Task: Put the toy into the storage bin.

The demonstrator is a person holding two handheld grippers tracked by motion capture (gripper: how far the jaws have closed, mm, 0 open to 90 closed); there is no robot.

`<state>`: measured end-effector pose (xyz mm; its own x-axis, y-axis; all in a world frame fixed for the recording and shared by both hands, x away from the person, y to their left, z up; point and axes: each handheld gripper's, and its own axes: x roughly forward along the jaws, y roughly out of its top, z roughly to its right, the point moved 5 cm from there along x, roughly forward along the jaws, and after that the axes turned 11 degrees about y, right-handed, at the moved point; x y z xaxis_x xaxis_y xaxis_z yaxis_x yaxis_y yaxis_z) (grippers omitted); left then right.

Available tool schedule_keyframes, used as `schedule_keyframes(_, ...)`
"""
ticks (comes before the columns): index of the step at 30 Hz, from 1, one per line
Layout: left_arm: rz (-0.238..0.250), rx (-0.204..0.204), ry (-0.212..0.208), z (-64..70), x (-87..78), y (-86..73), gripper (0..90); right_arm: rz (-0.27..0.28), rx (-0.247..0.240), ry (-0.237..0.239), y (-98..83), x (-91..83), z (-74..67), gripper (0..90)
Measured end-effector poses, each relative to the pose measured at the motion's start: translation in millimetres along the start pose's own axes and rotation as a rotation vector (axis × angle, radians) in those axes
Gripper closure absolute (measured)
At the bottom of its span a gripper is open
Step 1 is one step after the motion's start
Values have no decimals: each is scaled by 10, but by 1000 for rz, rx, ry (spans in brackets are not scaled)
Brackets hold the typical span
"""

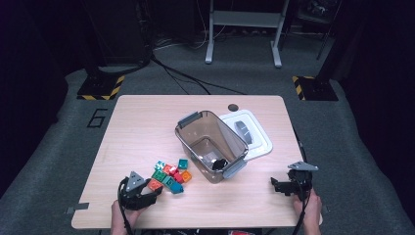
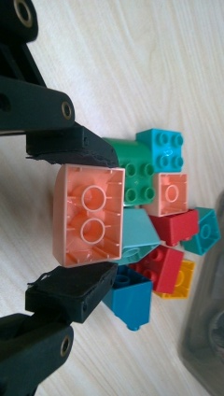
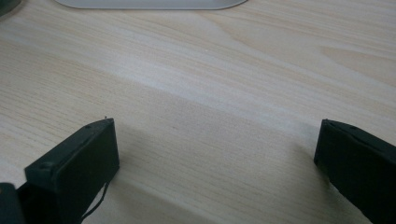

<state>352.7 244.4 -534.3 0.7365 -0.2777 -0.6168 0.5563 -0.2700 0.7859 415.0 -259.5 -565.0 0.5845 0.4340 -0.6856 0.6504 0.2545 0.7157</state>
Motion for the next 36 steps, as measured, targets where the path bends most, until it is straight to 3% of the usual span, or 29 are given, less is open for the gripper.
schedule_keyframes(24, 38, -6, -50, -275, -71, 470, 436, -3, -6, 10, 6, 2, 4, 0)
schedule_keyframes(30, 49, 8, -42, -318, -85, 612, 436, -2, -3, 9, 7, 4, 4, 0)
schedule_keyframes(36, 73, 24, -62, -328, -132, 794, 436, -1, -3, 9, 8, 4, 3, 0)
